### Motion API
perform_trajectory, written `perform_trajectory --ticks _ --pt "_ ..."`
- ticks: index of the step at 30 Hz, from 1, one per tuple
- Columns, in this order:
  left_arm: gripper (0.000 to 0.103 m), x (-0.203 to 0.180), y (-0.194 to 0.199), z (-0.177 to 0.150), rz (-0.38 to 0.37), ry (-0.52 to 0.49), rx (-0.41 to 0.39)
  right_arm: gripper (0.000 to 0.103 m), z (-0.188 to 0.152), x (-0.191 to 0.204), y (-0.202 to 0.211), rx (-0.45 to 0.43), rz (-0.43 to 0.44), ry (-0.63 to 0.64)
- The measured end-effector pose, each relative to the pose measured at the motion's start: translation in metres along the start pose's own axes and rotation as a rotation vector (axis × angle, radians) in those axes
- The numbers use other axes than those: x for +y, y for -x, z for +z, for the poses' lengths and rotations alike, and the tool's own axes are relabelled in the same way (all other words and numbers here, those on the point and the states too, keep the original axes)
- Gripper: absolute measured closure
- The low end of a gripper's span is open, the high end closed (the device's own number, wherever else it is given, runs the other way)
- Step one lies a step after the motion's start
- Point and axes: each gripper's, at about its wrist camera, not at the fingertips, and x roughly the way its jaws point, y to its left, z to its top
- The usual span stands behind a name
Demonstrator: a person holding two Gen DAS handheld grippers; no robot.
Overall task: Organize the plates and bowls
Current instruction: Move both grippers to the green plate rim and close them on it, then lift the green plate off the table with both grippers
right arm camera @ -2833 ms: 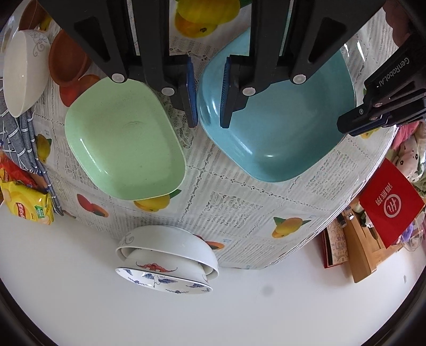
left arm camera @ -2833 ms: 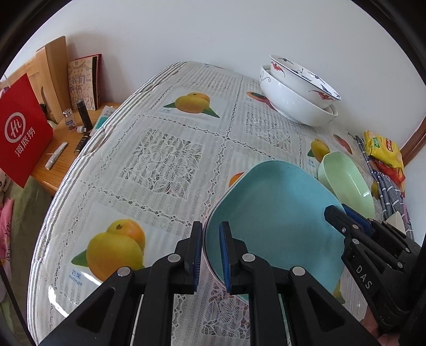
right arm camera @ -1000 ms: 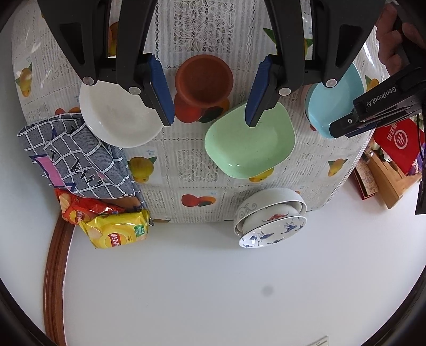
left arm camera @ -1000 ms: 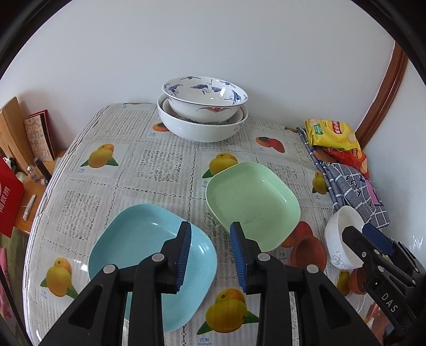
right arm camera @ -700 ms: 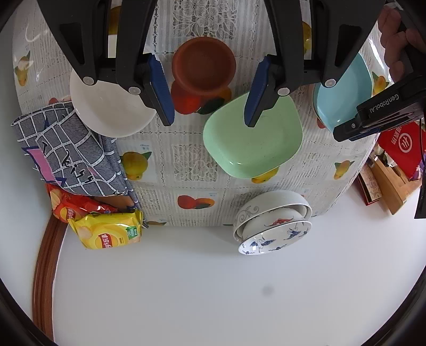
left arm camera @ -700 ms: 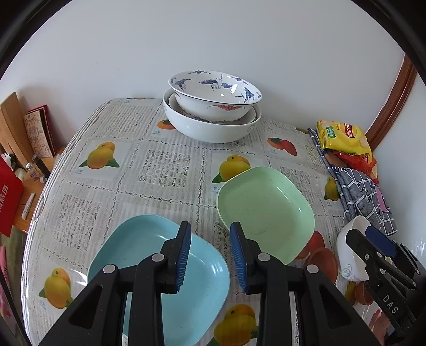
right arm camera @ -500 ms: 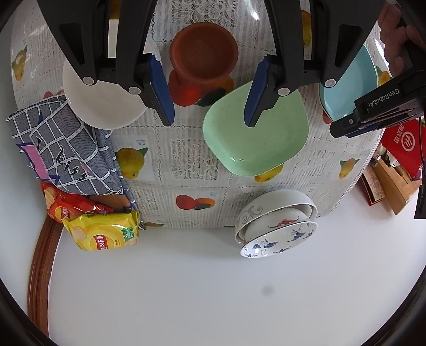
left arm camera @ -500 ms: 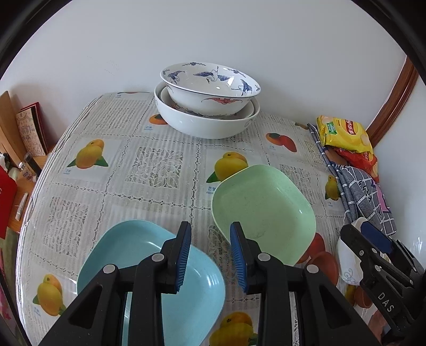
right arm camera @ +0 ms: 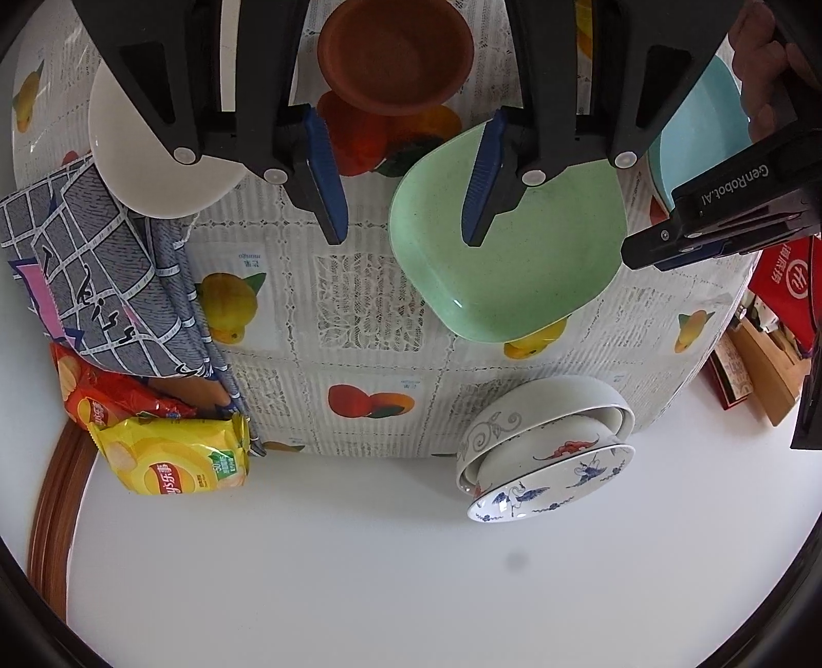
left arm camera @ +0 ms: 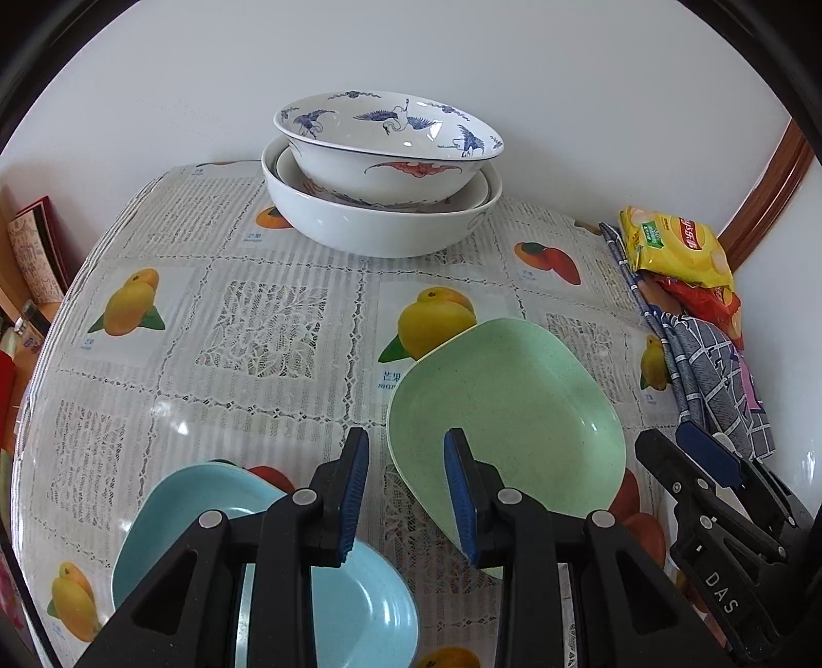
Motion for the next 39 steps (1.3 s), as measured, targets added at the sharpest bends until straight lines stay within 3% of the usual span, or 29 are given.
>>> perform_trajectory --ticks 25,32,39 --pt "0.074 -0.007 -0.053 0.012 0.002 -0.015 0.06 0.079 0.0 0.007 -0.055 0.095 -0.042 0.0" --pt "0.087 -0.006 -0.057 0.01 0.022 -0.023 0.045 0.092 -0.003 0.01 -0.062 0.079 -0.097 0.013" --pt "0.09 0.001 -0.04 0.013 -0.003 -0.007 0.006 0.094 0.002 0.006 -0.048 0.039 -0.063 -0.024"
